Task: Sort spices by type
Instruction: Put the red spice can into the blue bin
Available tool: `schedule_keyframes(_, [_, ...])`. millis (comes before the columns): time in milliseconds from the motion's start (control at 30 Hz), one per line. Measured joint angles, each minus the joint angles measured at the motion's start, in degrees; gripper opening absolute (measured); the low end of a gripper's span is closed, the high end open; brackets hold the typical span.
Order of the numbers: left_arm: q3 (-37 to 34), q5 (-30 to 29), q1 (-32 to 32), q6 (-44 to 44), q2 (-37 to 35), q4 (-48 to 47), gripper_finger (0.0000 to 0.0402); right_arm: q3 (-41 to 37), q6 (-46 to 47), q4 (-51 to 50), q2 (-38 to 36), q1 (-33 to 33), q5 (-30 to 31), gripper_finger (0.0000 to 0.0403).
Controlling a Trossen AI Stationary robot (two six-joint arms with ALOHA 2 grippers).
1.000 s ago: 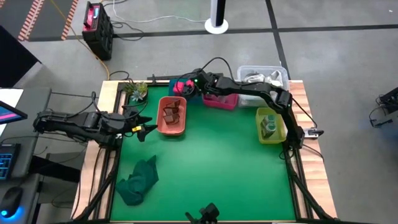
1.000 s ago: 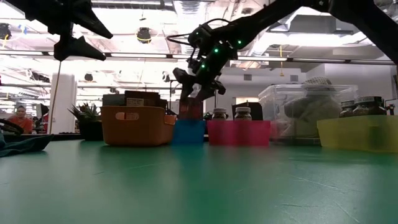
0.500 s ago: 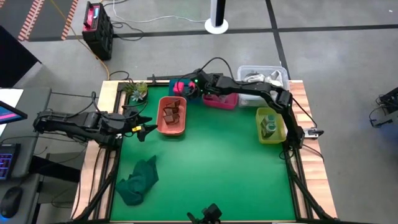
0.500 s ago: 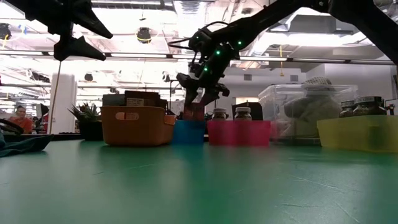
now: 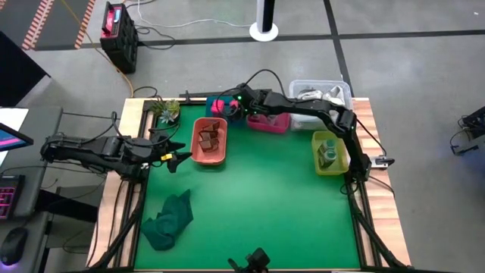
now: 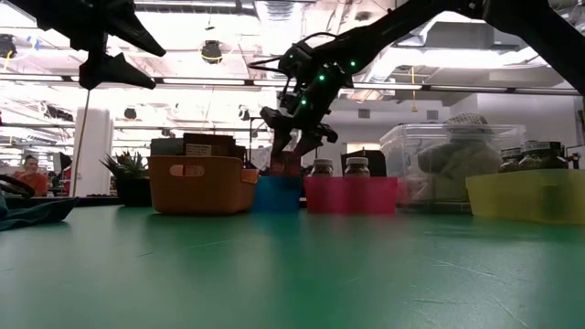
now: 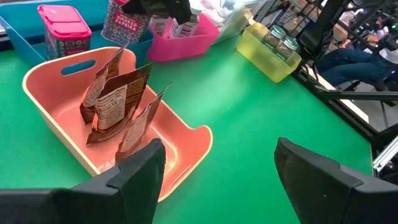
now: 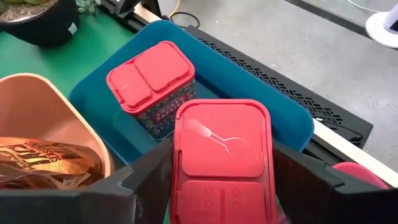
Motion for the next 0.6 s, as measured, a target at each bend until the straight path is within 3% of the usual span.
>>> schedule_keyframes(433, [0.0,0.0,0.0,0.0,0.0,0.0,0.0286,0.0,0.1,-0.8,1.7,0.0,-4.2,0.0273])
schedule_keyframes(600, [0.0,0.1,0.0,-0.4,0.0,0.0,0.0286,0.0,-0.1,-0.2,1.7,0.0,-4.3,0.0305])
